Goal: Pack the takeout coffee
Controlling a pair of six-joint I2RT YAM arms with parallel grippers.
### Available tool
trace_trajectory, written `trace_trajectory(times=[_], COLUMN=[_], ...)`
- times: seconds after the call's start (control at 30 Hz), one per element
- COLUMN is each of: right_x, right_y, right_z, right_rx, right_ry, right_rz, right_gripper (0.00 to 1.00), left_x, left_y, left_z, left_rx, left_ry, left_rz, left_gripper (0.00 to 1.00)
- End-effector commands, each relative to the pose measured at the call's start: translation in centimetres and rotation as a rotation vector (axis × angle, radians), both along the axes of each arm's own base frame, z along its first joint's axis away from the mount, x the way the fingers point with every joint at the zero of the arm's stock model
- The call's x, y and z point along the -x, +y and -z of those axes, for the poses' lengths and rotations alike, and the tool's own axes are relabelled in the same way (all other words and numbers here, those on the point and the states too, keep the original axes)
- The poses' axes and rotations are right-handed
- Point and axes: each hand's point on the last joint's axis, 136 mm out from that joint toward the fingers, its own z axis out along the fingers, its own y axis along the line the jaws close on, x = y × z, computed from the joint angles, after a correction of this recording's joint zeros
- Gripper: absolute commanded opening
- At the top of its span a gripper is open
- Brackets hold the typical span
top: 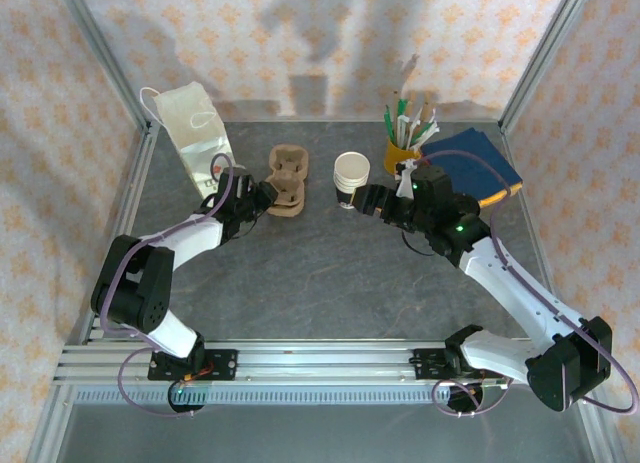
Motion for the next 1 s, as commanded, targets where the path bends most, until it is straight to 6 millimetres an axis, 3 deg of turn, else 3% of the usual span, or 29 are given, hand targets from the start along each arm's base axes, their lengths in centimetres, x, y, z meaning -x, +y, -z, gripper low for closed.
trace_trajectory(times=[0.0, 0.33, 0.53, 0.73, 0.97], right_x=[-0.1, 0.0, 0.1, 0.2, 0.3], right_y=[-0.1, -0.1, -0.2, -0.1, 1.2], right_z=[-0.7, -0.7, -1.4, -4.2, -8.0], right_rx=[-0.009, -0.006, 0.001, 0.004, 0.030], right_ry=[-0.032, -0.034, -0.073, -0.175, -0.299], right_rz=[0.012, 0.011, 0.000, -0.030, -0.120], right_gripper=[0.82, 0.82, 0.82, 0.82, 0.80], left_x=[-1.1, -1.2, -1.3, -0.1, 3.7], left_y=[0.0, 0.0, -0.3, 0.0, 0.7], left_z=[-1.2, -3.4, -5.8, -9.0, -13.5], left_rx=[0.052, 0.076, 0.089, 0.063, -0.034], left_ry=[-0.052, -0.113, -0.167, -0.210, -0.229], left_rz=[-0.012, -0.013, 0.005, 0.027, 0.098], left_gripper=[0.30, 0.13, 0.06, 0.03, 0.02])
